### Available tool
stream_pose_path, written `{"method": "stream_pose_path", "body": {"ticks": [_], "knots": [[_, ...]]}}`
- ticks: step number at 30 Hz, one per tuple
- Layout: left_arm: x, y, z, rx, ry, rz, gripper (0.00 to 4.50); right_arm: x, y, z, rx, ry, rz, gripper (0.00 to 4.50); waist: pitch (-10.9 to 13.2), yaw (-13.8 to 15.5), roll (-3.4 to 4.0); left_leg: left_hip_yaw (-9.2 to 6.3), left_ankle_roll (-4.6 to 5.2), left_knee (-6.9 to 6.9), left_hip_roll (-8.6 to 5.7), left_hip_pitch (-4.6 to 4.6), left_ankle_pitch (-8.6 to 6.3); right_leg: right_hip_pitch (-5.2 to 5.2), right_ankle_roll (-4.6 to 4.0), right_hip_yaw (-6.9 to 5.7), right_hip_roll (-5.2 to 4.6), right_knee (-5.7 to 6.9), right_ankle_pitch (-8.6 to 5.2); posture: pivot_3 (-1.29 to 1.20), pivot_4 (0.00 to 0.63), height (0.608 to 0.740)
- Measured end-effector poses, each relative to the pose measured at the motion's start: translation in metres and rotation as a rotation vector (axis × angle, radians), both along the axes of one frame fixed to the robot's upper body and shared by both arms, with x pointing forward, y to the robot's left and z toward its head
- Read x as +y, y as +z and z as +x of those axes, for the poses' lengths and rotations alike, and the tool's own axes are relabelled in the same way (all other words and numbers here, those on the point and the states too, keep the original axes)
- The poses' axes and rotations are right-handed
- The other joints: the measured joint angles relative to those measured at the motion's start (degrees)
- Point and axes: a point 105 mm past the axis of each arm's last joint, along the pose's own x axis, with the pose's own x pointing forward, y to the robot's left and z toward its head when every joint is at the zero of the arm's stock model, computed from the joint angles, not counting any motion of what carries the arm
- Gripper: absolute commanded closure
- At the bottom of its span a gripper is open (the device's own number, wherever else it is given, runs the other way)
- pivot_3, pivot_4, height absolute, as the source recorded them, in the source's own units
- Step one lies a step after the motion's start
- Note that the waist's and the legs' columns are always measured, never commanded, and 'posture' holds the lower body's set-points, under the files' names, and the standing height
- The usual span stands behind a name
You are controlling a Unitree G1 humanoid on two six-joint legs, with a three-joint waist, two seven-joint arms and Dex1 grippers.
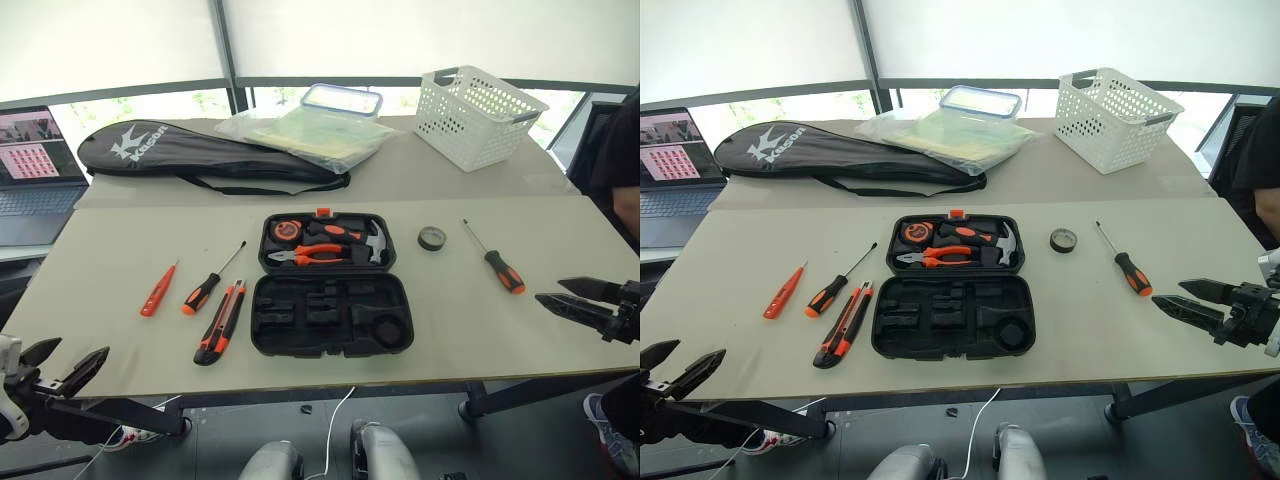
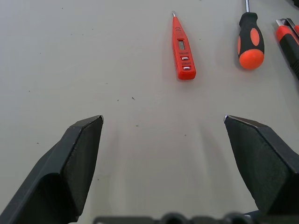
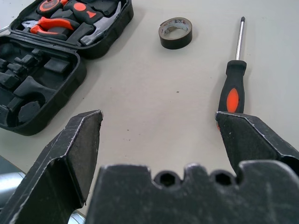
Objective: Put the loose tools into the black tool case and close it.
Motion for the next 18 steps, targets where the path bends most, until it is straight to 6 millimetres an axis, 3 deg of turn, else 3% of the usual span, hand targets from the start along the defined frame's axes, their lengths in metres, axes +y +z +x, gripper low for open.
{"method": "stream_pose_path", "body": {"ticks": [5, 9, 11, 14, 18], "knots": [[-0.002, 0.001, 0.004, 0.007, -0.010, 0.000, 0.07, 0.009, 0.003, 0.005, -0.024, -0.005, -0.003, 0.02, 0.00, -0.01, 0.00, 0.00, -0.02, 0.00, 0.01, 0.00, 0.01, 0.00, 0.00, 0.00, 0.00, 0.01, 0.00, 0.00, 0.150, 0.740], [-0.022, 0.018, 0.022, -0.002, -0.096, -0.019, 0.07, 0.036, 0.027, 0.012, -0.105, 0.065, -0.029, 0.02, 0.02, -0.02, 0.03, 0.00, -0.09, 0.05, 0.01, 0.01, 0.05, 0.01, 0.18, 0.00, 0.01, 0.05, -0.10, 0.00, 0.150, 0.740], [-0.034, 0.027, 0.039, -0.001, -0.146, 0.016, 0.07, 0.056, 0.045, 0.018, -0.170, 0.117, -0.067, 0.02, 0.04, 0.00, 0.06, -0.01, -0.15, 0.05, 0.00, 0.08, 0.08, 0.05, 0.17, 0.01, 0.03, 0.09, -0.09, 0.00, 0.150, 0.740], [-0.060, 0.033, 0.069, 0.018, -0.242, 0.067, 0.07, 0.110, 0.075, 0.021, -0.279, 0.289, -0.087, 0.02, 0.07, -0.02, 0.09, -0.04, -0.31, 0.00, 0.05, 0.13, 0.17, 0.05, 0.11, -0.02, 0.12, 0.10, -0.05, 0.00, 0.150, 0.740], [-0.080, 0.023, 0.093, 0.087, -0.319, 0.083, 0.07, 0.148, 0.080, 0.015, -0.299, 0.440, -0.117, 0.02, 0.07, -0.06, 0.07, -0.08, -0.34, -0.04, 0.04, 0.07, 0.20, -0.04, -0.37, -0.11, 0.16, 0.09, 0.24, 0.00, 0.150, 0.740]]}}
